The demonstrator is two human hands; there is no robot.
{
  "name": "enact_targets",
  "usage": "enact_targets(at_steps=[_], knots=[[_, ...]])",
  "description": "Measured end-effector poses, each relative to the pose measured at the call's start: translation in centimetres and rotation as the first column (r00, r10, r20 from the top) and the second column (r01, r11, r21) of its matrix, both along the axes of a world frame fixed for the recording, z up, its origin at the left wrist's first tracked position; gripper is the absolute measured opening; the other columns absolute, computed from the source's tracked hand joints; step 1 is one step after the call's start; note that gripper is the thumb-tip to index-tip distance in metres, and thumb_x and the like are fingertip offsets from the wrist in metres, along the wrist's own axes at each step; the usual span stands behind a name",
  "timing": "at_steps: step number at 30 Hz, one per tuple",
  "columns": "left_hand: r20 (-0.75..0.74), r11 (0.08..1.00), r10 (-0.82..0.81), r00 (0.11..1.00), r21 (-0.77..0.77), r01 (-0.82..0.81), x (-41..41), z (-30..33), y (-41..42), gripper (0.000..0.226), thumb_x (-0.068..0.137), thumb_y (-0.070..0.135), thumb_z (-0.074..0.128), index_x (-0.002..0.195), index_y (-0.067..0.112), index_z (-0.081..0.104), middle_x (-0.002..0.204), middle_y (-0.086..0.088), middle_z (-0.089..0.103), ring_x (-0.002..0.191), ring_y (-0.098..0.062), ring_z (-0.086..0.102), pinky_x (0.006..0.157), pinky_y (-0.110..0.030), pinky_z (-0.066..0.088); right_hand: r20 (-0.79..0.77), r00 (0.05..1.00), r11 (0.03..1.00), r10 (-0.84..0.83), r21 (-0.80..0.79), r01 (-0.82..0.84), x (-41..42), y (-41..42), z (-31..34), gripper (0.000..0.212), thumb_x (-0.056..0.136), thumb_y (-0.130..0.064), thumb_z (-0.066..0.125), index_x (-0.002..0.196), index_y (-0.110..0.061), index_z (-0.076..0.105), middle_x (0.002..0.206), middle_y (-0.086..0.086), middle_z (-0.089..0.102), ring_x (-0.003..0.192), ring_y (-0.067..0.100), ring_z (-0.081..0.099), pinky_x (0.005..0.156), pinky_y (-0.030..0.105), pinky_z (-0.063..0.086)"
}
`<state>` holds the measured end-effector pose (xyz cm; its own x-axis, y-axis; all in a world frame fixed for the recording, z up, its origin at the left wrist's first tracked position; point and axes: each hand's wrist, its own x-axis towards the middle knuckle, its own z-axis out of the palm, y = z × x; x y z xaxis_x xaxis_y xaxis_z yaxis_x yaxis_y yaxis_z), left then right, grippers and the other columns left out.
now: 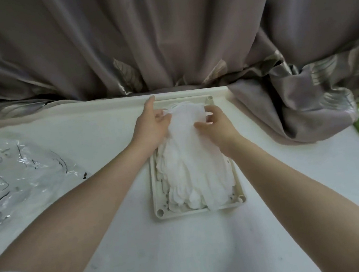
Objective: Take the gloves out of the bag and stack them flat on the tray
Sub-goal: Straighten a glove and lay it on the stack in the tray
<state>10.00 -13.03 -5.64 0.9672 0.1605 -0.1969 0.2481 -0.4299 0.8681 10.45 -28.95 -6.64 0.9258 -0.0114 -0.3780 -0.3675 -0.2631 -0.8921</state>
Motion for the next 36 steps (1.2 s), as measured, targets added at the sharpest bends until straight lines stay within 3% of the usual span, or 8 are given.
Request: enact_targets(at_steps=[2, 5, 8, 11, 16, 26, 31, 36], knots=[[0.198, 0.983, -0.071, 0.978, 0.179, 0.035, -1.2, -0.1, 0.4, 0.051, 0.092, 0.014, 0.055, 0.140, 0.013, 0.038, 0.134, -0.001, 0.047, 0.120, -0.015, 0.046, 0.101, -0.026, 0.036, 0.114, 0.992, 0.988, 0.051, -0.148, -0.034, -1.1, -0.3, -0.6, 0.061, 0.087, -0.012, 0.064, 0.140, -0.017, 0.034, 0.136, 0.007, 0.042, 0.115, 0.022, 0.049, 0.099, 0.034, 0.042], [0.339, 0.847, -0.381, 0.860, 0.502, 0.178, -3.1, -1.0, 0.4, 0.026, 0.091, 0.018, 0.050, 0.112, 0.013, 0.063, 0.136, -0.010, 0.046, 0.127, -0.028, 0.041, 0.105, -0.041, 0.030, 0.328, 0.888, 0.877, 0.322, -0.457, -0.149, -3.5, -1.1, -1.4, 0.058, 0.088, -0.016, 0.063, 0.140, -0.012, 0.039, 0.153, 0.013, 0.019, 0.139, 0.027, 0.023, 0.110, 0.026, 0.019], [0.081, 0.564, -0.657, 0.750, 0.713, 0.417, -3.4, -2.3, 0.0, 0.040, 0.099, 0.031, 0.033, 0.133, 0.019, 0.052, 0.155, -0.002, 0.025, 0.144, -0.021, 0.019, 0.114, -0.038, 0.009, 0.327, 0.736, 0.720, 0.593, -0.625, -0.303, -5.0, -1.4, -2.3, 0.066, 0.087, -0.042, 0.049, 0.141, -0.005, 0.040, 0.156, 0.017, 0.019, 0.144, 0.031, 0.017, 0.118, 0.038, 0.014], [-0.152, 0.433, -0.604, 0.782, 0.762, 0.482, -2.0, -3.4, 0.0, 0.051, 0.103, 0.033, 0.027, 0.151, 0.019, 0.015, 0.160, 0.005, 0.001, 0.146, -0.013, 0.000, 0.116, -0.032, -0.004, 0.101, 0.668, 0.504, 0.737, -0.740, -0.444, -6.2, -1.4, -2.8, 0.102, 0.080, -0.066, 0.051, 0.152, -0.010, 0.004, 0.160, 0.005, -0.005, 0.148, 0.019, -0.007, 0.117, 0.033, -0.007], [-0.240, 0.457, -0.530, 0.813, 0.728, 0.512, 0.7, -4.0, -0.2, 0.054, 0.103, 0.026, 0.024, 0.151, 0.015, 0.003, 0.160, 0.000, -0.003, 0.147, -0.018, 0.001, 0.117, -0.032, 0.000, -0.117, 0.719, 0.324, 0.685, -0.836, -0.444, -7.6, -1.3, -3.8, 0.123, 0.071, -0.077, 0.053, 0.149, -0.015, -0.019, 0.157, 0.002, -0.024, 0.144, 0.015, -0.024, 0.116, 0.041, -0.018], [-0.058, 0.645, -0.524, 0.850, 0.624, 0.440, 0.3, -2.9, 1.2, 0.056, 0.101, 0.021, 0.033, 0.151, 0.015, 0.010, 0.159, 0.000, 0.008, 0.146, -0.018, 0.010, 0.118, -0.031, 0.010, 0.084, 0.760, 0.450, 0.645, -0.845, -0.289, -7.9, 0.3, -1.7, 0.105, 0.071, -0.077, 0.012, 0.151, -0.010, 0.013, 0.160, 0.008, 0.000, 0.148, 0.023, -0.006, 0.116, 0.040, -0.010], [0.237, 0.773, -0.506, 0.829, 0.551, 0.314, -5.3, 0.0, 6.0, 0.038, 0.094, 0.008, 0.045, 0.130, 0.011, 0.054, 0.146, -0.004, 0.041, 0.134, -0.022, 0.036, 0.111, -0.030, 0.026, 0.381, 0.612, 0.500, 0.693, -0.866, -0.026, -9.3, 4.4, -0.4, 0.054, 0.073, -0.019, 0.071, 0.124, -0.006, 0.056, 0.146, 0.025, 0.037, 0.137, 0.046, 0.029, 0.108, 0.056, 0.025], [0.270, 0.789, -0.463, 0.845, 0.560, 0.254, -11.6, 0.3, 15.2, 0.037, 0.080, 0.012, 0.035, 0.088, 0.005, 0.071, 0.103, -0.008, 0.068, 0.093, -0.029, 0.063, 0.087, -0.032, 0.046, 0.400, 0.473, 0.532, 0.785, -0.827, -0.184, -12.6, 11.2, -0.1, 0.031, 0.070, -0.007, 0.071, 0.100, -0.007, 0.066, 0.123, 0.017, 0.060, 0.113, 0.041, 0.054, 0.085, 0.049, 0.050]])
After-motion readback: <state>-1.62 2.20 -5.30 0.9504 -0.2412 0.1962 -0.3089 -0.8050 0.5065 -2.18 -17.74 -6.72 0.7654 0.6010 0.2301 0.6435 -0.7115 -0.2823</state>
